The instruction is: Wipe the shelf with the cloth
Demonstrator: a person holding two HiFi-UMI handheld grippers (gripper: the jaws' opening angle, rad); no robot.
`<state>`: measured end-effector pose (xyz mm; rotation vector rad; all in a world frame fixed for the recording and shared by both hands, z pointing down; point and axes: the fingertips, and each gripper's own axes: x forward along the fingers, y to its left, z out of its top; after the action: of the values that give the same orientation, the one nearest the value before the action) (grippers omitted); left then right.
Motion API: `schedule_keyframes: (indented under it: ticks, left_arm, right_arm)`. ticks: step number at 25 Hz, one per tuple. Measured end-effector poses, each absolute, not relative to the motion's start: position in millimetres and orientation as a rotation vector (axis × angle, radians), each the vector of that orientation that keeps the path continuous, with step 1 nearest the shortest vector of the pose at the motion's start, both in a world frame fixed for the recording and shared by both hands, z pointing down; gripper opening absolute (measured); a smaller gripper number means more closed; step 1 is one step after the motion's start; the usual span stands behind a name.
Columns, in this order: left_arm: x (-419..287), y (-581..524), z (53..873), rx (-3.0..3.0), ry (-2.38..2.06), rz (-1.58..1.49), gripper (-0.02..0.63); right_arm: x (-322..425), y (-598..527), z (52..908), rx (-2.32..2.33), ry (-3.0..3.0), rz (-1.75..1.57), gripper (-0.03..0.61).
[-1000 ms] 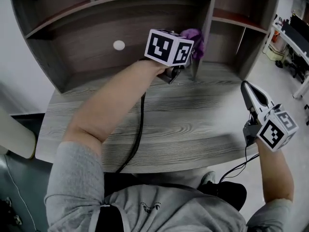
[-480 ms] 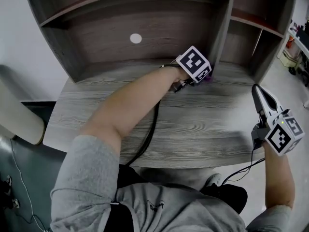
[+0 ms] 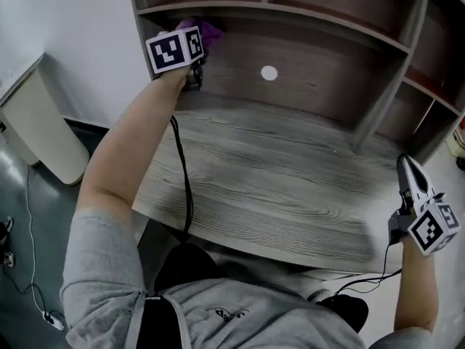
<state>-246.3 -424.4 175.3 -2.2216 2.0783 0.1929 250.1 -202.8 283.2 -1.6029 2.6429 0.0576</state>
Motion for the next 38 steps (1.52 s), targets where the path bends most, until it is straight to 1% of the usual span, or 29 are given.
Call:
schedule_keyframes:
  ticks: [2, 5, 10, 13, 15, 18, 20, 24, 33, 34, 35, 38]
  left_arm:
    - [-303, -423, 160, -2.059, 2.236, 0.247, 0.075]
    - [-344, -422, 143, -1.907, 2.339, 0.281, 0.075]
    - [-349, -433, 130, -1.812, 2.369, 0.199, 0.073]
    - [-329, -433, 122, -1.863, 2.254, 0.204, 0.072]
    - [-293, -437, 129, -1.95, 2.172, 0.162, 0.072]
    - [-210, -448, 133, -2.091, 2.041, 0.132, 0.071]
    - [-156, -455, 134, -2.162, 2.004, 0.156, 0.071]
    - [-72, -450, 130, -2.185, 1.942, 0.232, 0.072]
    - [190, -417, 138, -2.514, 1.392, 0.109, 0.073]
    - [209, -413, 137, -2.529, 1.361, 0.103, 0.074]
    - [221, -412, 137, -2.542, 1.353, 0.104, 0.053]
    - [223, -413, 138, -2.554, 1.302, 0.098, 0.064]
  right_arm:
    - [239, -207, 279, -1.584, 2.652, 0.075, 0.014]
    - [228, -212, 278, -1.569, 2.672, 0.089, 0.014]
    - [223, -218, 280, -1.565, 2.679, 0.077, 0.014]
    - [220, -218, 278, -1.559, 2.686, 0.081, 0.014]
    - [222, -216, 273, -1.561, 2.68, 0.09, 0.014]
    - [228, -210, 265, -1.566, 2.659, 0.107, 0.014]
    - [235, -205, 261, -1.566, 2.645, 0.115, 0.014]
    - [262, -195, 257, -1.602, 2.612, 0.12, 0.014]
    - [307, -187, 258, -1.702, 2.538, 0.146, 0.014]
    - [309, -187, 257, -1.706, 2.533, 0.146, 0.014]
    - [312, -187, 255, -1.706, 2.527, 0.145, 0.014]
    - [315, -187, 252, -1.697, 2.522, 0.145, 0.014]
